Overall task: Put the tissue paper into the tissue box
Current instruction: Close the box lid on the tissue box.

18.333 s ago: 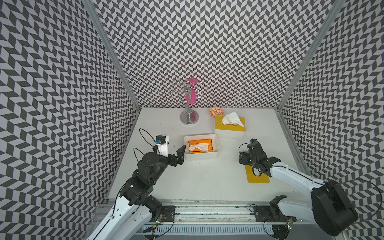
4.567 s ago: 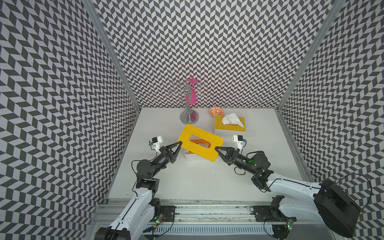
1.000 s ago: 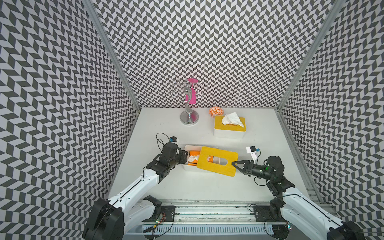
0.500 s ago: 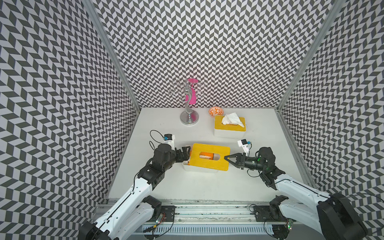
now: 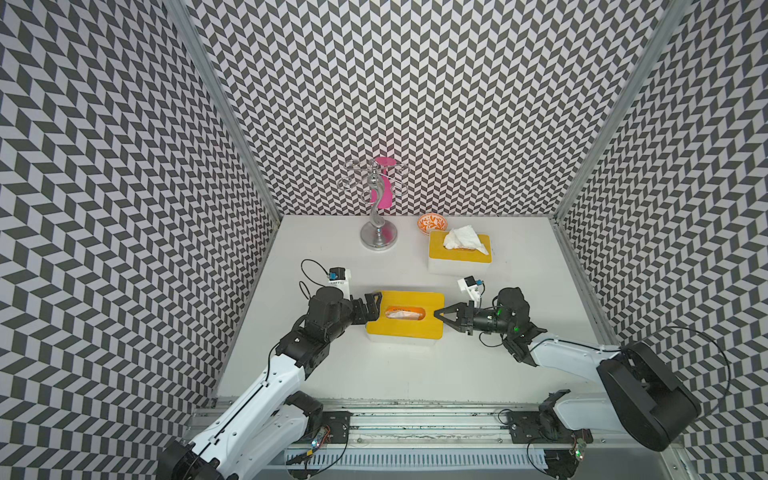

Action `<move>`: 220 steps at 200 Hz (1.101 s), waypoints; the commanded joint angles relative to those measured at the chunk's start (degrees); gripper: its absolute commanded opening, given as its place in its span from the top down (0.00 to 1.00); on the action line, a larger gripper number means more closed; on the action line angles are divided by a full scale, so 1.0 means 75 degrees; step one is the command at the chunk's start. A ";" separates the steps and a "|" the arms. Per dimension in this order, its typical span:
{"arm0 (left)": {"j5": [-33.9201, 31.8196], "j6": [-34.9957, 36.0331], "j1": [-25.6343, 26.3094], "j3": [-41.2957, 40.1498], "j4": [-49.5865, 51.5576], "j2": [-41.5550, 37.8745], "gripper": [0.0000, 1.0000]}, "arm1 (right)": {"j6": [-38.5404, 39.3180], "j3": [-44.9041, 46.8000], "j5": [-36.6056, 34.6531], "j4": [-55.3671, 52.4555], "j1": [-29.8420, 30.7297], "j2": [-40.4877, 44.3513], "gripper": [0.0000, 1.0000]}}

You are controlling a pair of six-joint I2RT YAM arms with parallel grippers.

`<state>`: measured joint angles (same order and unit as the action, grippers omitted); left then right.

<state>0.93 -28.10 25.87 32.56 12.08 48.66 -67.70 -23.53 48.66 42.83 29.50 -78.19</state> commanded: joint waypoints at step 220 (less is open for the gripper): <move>0.0216 0.0089 0.0026 -0.0015 -0.0280 0.0191 0.00 | -0.0888 -0.0051 0.0148 0.2493 -0.0174 -0.1437 1.00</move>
<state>1.85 -28.10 25.87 32.56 11.20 49.93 -73.49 -24.21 48.90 54.78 28.82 -88.53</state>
